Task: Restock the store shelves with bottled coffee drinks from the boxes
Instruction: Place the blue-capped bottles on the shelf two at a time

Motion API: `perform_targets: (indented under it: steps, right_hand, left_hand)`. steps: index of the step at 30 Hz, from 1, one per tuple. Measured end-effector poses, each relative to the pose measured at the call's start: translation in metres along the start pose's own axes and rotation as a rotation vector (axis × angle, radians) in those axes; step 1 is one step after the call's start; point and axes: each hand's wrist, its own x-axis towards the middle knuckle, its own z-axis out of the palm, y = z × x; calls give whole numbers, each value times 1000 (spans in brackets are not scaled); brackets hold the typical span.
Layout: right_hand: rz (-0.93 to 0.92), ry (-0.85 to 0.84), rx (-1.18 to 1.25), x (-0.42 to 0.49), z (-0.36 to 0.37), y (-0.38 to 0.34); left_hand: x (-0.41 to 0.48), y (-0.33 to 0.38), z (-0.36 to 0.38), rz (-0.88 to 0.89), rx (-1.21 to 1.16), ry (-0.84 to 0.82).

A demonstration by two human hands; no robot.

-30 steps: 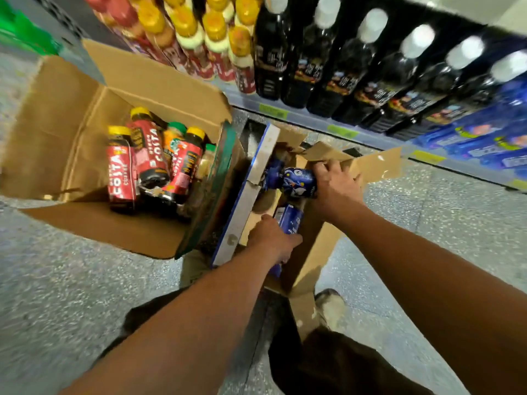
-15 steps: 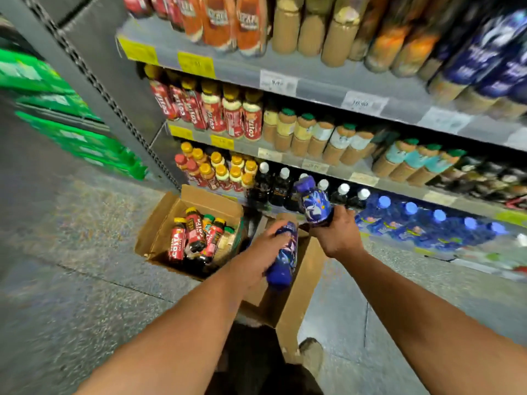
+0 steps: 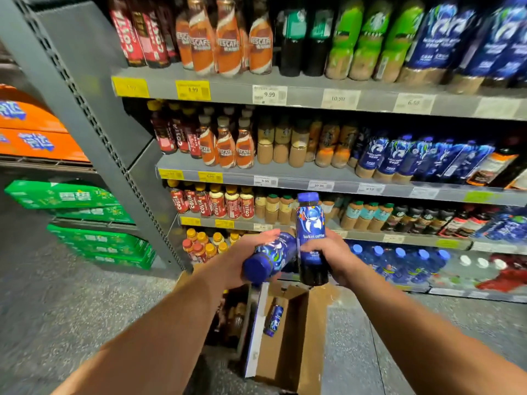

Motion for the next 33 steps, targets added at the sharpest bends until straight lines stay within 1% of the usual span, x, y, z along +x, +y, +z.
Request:
perform_targets:
  steps: [4, 7, 9, 12, 15, 18, 23, 26, 29, 31, 33]
  right_hand:
    - [-11, -51, 163, -23, 5, -26]
    - [-15, -53, 149, -35, 8, -39]
    - [-22, -30, 153, -40, 10, -45]
    - [-67, 12, 230, -45, 12, -53]
    - [-80, 62, 304, -47, 16, -62]
    - [-90, 85, 306, -49, 19, -67]
    - [-93, 122, 326, -51, 21, -72]
    - [-110, 152, 344, -53, 23, -78]
    - [-130, 155, 318, -58, 23, -85]
    - [-138, 175, 332, -62, 21, -90]
    - [-147, 201, 360, -66, 19, -92]
  left_hand:
    - [-17, 18, -3, -18, 125, 62]
    - [-31, 34, 2, -45, 204, 39]
    - [-38, 44, 4, -48, 127, 42]
    - [-51, 56, 7, -31, -2, 14]
    - [-63, 61, 10, -9, -38, 9]
    - [-73, 63, 12, 39, -34, 35]
    - [-84, 71, 13, 96, -153, -24]
    - [-91, 75, 14, 145, -136, -20]
    - [-98, 81, 17, 129, -43, -32]
    - [-100, 86, 18, 156, 49, 9]
    - [-99, 89, 19, 219, 108, 88]
